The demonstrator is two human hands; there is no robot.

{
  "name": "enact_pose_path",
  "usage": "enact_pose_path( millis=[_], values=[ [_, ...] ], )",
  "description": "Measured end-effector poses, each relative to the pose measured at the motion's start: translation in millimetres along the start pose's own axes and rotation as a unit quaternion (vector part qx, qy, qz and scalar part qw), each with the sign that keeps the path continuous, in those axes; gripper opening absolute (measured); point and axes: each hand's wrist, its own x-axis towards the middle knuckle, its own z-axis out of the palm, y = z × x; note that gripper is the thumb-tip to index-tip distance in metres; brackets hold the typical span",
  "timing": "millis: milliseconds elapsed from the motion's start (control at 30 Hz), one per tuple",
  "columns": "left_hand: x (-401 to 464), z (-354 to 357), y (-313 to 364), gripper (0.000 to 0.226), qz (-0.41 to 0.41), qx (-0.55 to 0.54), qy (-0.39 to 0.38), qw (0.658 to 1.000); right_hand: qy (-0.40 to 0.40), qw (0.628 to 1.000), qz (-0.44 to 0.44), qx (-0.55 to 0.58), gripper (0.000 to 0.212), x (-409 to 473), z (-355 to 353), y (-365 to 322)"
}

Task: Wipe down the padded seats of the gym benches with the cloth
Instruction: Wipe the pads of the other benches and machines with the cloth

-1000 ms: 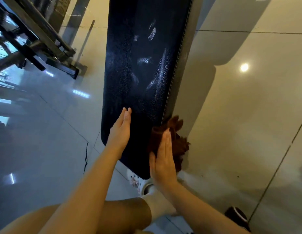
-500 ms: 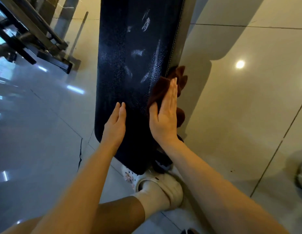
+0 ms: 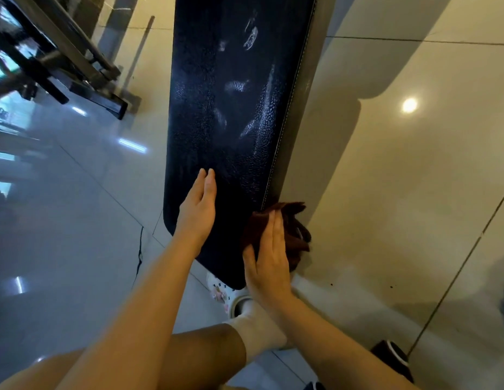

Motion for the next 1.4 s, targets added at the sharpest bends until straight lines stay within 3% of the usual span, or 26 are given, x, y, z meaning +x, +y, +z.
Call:
enact_pose_path(
  millis=[133, 367, 500, 800, 967, 1167, 1400],
  values=[
    [1, 1, -1, 0.057, 0.003, -0.003, 0.003, 1.0, 0.003, 0.999, -0.02, 0.04, 0.069, 43, -17, -18],
    [0, 1, -1, 0.06, 0.013, 0.012, 0.004, 1.0, 0.113, 0.987, -0.01, 0.112, 0.062, 109, -32, -52],
    [0, 1, -2, 0.06, 0.01, 0.012, 0.004, 1.0, 0.089, 0.992, -0.008, 0.092, 0.062, 73, -18, -40],
    [-3, 2, 1, 0.056, 0.005, 0.01, -0.001, 1.0, 0.009, 0.978, 0.131, 0.162, 0.059, 17, -3, -33],
    [-5, 1, 5, 0.056, -0.008, 0.013, -0.001, 1.0, 0.026, 0.972, 0.092, 0.214, 0.059, 55, -20, -48],
    [-6, 2, 5, 0.054, -0.007, 0.005, -0.003, 1.0, 0.113, 0.959, 0.026, 0.257, 0.055, 189, -74, -88],
    [-7, 0, 9, 0.054, 0.029, 0.062, -0.006, 0.998, 0.06, 0.941, 0.038, 0.331, 0.049, 161, -89, -81]
  ],
)
